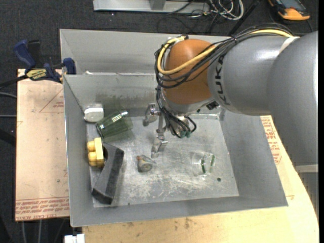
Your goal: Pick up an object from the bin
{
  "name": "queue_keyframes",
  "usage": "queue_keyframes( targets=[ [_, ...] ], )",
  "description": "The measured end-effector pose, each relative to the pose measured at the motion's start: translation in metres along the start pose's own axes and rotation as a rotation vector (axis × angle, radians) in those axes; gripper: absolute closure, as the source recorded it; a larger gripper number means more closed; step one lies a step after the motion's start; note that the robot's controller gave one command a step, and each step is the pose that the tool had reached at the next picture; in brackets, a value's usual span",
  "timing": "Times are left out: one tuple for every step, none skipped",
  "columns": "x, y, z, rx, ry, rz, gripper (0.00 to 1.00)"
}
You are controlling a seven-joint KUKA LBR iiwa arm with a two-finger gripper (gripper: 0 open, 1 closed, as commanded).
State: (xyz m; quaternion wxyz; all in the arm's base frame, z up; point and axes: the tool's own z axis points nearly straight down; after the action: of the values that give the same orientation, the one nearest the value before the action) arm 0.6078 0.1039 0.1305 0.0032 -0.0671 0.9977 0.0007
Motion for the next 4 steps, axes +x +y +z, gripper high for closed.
queue_keyframes(
  targets=[
    [0.034,-0.007,0.047,0.001,0.003,-0.088,0.00],
    [0.044,-0.012,0.052,-0.003,-0.008,-0.154,0.00],
    [0.052,0.009,0.053,0.005,-0.011,-0.152,0.00],
    [0.077,0.040,0.032,-0.001,0.007,-0.371,0.00]
  ],
)
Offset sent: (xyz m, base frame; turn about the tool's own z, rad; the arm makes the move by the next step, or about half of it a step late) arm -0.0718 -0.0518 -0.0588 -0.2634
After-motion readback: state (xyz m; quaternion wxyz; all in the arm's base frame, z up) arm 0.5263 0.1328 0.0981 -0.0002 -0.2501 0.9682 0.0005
